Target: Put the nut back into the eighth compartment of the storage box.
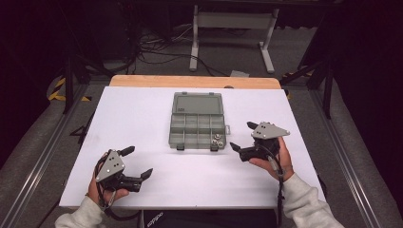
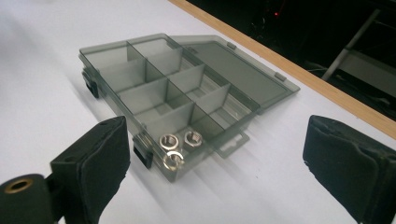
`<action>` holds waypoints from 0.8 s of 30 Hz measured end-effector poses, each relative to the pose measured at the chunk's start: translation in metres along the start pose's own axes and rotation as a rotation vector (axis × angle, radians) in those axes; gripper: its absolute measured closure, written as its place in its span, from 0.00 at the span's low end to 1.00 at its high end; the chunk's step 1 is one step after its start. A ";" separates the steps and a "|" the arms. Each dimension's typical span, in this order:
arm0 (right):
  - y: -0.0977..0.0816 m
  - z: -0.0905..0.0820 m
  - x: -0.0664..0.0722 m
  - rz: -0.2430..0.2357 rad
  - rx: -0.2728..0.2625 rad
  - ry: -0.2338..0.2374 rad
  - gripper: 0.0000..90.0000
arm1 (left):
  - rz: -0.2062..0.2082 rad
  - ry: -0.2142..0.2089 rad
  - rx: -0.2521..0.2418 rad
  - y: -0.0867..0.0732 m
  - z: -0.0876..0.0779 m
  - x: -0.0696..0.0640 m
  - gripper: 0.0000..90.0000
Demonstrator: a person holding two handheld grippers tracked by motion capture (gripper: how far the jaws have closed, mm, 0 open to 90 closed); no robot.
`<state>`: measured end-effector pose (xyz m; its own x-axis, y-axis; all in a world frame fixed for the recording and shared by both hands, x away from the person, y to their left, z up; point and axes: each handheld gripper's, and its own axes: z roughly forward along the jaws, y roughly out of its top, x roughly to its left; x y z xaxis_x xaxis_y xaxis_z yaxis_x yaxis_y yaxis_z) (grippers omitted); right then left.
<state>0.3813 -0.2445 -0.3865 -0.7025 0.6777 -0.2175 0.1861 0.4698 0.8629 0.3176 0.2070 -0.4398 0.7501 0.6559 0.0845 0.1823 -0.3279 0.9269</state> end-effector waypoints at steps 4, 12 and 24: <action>-0.005 -0.004 -0.001 0.001 0.004 -0.003 0.09 | -0.001 -0.001 0.001 0.000 0.000 0.000 0.05; -0.022 -0.016 0.000 -0.014 -0.008 -0.025 0.08 | 0.001 0.005 -0.002 0.001 0.000 0.000 0.05; -0.056 -0.037 0.000 -0.016 -0.027 -0.065 0.10 | -0.011 0.012 -0.009 0.000 0.000 0.004 0.05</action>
<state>0.3461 -0.2915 -0.4178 -0.6591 0.7059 -0.2595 0.1559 0.4657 0.8711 0.3208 0.2094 -0.4396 0.7401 0.6679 0.0786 0.1851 -0.3148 0.9309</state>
